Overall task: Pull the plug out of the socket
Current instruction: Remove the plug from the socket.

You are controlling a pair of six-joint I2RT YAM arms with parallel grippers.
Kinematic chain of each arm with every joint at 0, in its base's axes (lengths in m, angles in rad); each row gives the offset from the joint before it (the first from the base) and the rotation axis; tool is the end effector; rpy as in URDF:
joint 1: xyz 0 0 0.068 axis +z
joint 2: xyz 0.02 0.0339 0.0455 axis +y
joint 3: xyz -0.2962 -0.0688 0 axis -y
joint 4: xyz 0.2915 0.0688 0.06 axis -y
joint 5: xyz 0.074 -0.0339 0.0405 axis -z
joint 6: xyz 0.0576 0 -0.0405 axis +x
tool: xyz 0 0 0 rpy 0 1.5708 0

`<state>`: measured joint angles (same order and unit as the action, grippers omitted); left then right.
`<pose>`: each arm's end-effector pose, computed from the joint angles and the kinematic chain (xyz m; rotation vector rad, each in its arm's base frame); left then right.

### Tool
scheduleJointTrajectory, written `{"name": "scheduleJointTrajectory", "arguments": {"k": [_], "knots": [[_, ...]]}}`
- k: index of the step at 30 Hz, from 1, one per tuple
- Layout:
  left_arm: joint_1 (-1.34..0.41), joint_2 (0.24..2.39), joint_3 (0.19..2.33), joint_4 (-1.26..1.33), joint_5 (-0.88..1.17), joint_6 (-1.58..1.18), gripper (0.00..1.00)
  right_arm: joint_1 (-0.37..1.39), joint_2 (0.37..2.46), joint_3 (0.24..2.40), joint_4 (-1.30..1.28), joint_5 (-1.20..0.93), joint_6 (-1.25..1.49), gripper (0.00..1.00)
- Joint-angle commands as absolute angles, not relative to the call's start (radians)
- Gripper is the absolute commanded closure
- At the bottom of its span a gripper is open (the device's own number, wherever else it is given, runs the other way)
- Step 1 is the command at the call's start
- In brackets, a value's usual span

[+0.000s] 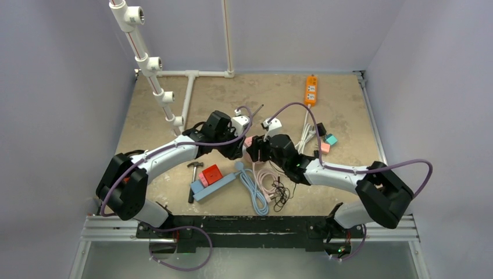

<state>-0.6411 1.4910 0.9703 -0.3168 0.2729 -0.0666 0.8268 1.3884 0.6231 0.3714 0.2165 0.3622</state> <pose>0.2839 -0.2312 0.2196 0.8241 2.3304 -0.6464 0.2382 0.2406 0.1961 -0.3182 1.9731 0.5656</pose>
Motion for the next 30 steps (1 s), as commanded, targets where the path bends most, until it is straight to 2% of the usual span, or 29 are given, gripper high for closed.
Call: {"name": "scheduleJointTrajectory", "arguments": {"k": [1,6,10,18,30], "knots": [[-0.627,1.457,0.981,-0.266,0.247,-0.069,1.0,0.828,1.441,0.681,0.289,0.335,0.399,1.0],[-0.641,1.454,0.98,-0.265,0.275,-0.069,1.0,0.828,1.487,0.708,0.265,0.362,0.413,1.0],[-0.638,1.453,0.994,-0.286,0.201,-0.072,1.0,0.828,1.465,0.691,0.294,0.348,0.381,1.0],[-0.579,1.48,1.012,-0.309,0.147,-0.082,1.0,0.828,1.361,0.619,0.406,0.171,0.29,1.0],[-0.534,1.495,1.016,-0.313,0.147,-0.076,1.0,0.829,1.287,0.585,0.429,0.095,0.247,1.0]]}}
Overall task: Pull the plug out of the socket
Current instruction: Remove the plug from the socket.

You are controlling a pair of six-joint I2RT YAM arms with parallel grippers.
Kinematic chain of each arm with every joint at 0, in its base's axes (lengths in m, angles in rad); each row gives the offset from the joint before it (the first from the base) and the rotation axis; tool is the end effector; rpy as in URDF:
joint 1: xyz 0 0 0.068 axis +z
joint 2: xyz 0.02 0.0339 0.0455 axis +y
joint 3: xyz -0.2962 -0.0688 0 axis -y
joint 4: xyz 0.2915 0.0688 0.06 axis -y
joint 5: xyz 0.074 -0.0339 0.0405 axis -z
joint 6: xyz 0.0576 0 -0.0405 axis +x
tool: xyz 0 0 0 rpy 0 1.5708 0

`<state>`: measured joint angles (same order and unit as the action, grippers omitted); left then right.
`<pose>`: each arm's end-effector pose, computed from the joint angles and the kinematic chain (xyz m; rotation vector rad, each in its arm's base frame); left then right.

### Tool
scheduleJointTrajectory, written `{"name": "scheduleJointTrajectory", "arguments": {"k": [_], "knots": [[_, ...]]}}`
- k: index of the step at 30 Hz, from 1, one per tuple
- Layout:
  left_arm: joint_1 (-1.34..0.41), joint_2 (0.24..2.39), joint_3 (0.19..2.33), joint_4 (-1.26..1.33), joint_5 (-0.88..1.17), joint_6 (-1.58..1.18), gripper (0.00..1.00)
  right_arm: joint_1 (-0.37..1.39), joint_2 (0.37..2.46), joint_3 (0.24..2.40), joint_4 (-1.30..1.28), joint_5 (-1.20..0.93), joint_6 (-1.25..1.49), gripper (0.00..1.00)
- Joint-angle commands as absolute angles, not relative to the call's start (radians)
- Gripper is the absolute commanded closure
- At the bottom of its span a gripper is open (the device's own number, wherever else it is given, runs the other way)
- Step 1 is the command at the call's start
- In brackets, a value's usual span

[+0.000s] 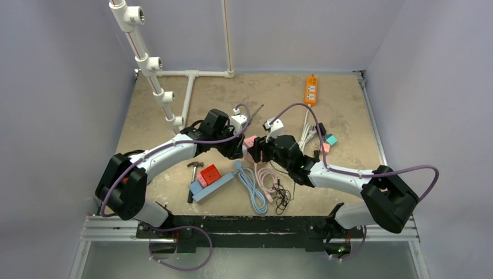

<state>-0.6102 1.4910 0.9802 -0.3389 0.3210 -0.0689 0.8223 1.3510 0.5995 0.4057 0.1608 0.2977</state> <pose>0.2887 -0.2240 0.2220 0.8084 2.3478 -0.6896 0.2330 0.2373 0.2030 -0.4000 1.9168 0.5962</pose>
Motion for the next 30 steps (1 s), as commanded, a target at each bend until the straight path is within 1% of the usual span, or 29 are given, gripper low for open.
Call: {"name": "scheduleJointTrajectory", "arguments": {"k": [1,10,18,24,30], "knots": [[-0.534,1.498,1.015,-0.312,0.153,-0.077,1.0,0.828,1.287,0.584,0.429,0.1,0.249,1.0],[-0.545,1.484,0.996,-0.279,0.261,-0.098,1.0,0.828,1.334,0.618,0.358,0.281,0.319,1.0],[-0.593,1.455,0.984,-0.273,0.27,-0.084,1.0,0.828,1.433,0.677,0.299,0.355,0.383,1.0],[-0.595,1.45,0.986,-0.277,0.264,-0.081,1.0,0.828,1.44,0.677,0.305,0.362,0.37,1.0],[-0.569,1.481,1.005,-0.303,0.196,-0.084,1.0,0.828,1.377,0.634,0.36,0.284,0.325,1.0]]}}
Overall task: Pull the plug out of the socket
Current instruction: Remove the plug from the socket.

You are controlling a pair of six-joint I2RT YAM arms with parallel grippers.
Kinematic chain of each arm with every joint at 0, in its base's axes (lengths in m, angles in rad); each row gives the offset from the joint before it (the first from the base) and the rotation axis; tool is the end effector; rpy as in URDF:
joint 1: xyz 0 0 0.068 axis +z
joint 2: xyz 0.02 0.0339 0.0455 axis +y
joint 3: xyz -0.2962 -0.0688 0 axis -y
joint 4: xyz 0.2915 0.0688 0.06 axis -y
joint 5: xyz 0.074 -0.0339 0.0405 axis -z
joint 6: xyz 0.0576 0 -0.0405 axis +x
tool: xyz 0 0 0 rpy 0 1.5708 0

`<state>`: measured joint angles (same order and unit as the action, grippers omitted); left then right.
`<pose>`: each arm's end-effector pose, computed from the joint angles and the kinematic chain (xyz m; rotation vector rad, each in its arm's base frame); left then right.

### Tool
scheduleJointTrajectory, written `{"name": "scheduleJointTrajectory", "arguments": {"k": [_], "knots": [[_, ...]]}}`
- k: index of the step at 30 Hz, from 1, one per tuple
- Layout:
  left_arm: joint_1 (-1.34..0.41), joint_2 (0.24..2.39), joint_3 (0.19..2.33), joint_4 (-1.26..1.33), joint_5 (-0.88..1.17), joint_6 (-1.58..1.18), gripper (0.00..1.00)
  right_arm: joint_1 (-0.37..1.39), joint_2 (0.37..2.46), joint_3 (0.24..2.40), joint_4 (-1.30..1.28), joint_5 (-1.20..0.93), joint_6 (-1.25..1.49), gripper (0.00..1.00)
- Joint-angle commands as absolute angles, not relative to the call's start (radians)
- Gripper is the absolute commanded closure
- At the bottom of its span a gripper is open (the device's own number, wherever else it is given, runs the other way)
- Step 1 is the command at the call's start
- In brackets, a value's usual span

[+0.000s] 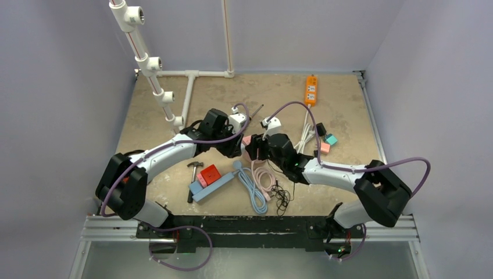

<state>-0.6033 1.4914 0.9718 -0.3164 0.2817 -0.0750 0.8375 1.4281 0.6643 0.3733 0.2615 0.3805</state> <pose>0.2923 -0.2209 0.2202 0.7728 2.3424 -0.6447 0.2452 0.2499 0.1991 -0.2786 1.9677 0.5450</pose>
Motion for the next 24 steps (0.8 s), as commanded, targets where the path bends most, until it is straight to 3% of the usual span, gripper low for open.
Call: {"name": "scheduleJointTrajectory", "arguments": {"k": [1,18,24], "knots": [[-0.562,1.488,1.01,-0.306,0.192,-0.084,1.0,0.828,1.374,0.632,0.36,0.277,0.322,1.0],[-0.483,1.542,1.032,-0.321,0.15,-0.091,1.0,0.828,1.335,0.614,0.375,0.214,0.297,1.0],[-0.488,1.524,1.017,-0.301,0.238,-0.098,1.0,0.828,1.362,0.627,0.353,0.268,0.352,1.0]]}}
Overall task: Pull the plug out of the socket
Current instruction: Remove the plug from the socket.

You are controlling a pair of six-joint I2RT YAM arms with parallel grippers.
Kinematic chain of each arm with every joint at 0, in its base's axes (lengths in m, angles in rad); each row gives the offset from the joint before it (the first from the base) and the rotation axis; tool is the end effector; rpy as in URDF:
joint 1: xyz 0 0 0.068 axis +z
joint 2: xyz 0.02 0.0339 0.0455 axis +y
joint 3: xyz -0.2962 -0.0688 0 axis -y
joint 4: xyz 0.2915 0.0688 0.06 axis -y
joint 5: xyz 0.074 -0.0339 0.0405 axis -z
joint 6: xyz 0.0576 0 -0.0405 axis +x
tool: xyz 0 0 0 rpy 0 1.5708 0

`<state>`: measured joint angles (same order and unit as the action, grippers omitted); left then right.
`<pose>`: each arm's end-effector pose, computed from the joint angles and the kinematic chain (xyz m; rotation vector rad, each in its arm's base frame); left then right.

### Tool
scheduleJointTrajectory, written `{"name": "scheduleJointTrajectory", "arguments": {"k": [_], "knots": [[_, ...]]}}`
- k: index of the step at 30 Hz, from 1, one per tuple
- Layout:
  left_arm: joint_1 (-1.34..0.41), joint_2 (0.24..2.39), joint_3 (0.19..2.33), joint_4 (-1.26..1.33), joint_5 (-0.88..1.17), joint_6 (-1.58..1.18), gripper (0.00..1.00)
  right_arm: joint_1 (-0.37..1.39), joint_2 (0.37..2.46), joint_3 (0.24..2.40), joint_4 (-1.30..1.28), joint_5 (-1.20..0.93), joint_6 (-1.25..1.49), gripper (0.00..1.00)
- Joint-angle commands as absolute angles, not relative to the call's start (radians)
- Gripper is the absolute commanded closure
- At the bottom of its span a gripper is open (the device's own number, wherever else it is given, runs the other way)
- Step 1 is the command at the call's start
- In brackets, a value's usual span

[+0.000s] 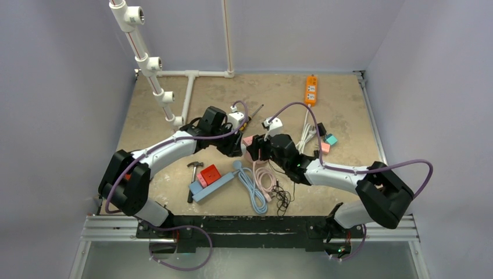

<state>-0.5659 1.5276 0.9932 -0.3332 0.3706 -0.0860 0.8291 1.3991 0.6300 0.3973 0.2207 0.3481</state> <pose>0.3021 -0.2166 0.2152 0.7589 2.3805 -0.7355 0.2403 0.2436 0.1984 -0.3244 1.9489 0.5659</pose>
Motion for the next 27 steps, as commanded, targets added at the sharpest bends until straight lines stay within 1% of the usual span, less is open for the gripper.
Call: {"name": "scheduleJointTrajectory", "arguments": {"k": [1,7,13,19,27], "knots": [[-0.492,1.519,1.012,-0.298,0.248,-0.098,1.0,0.827,1.376,0.635,0.342,0.285,0.36,1.0],[-0.567,1.483,0.999,-0.295,0.283,-0.079,1.0,0.821,1.468,0.694,0.292,0.34,0.392,1.0],[-0.591,1.454,0.995,-0.29,0.305,-0.077,1.0,0.813,1.486,0.702,0.286,0.353,0.399,1.0],[-0.582,1.45,1.003,-0.308,0.219,-0.074,1.0,0.813,1.432,0.656,0.341,0.269,0.346,1.0],[-0.511,1.473,1.019,-0.326,0.163,-0.084,1.0,0.815,1.322,0.601,0.407,0.151,0.273,1.0]]}}
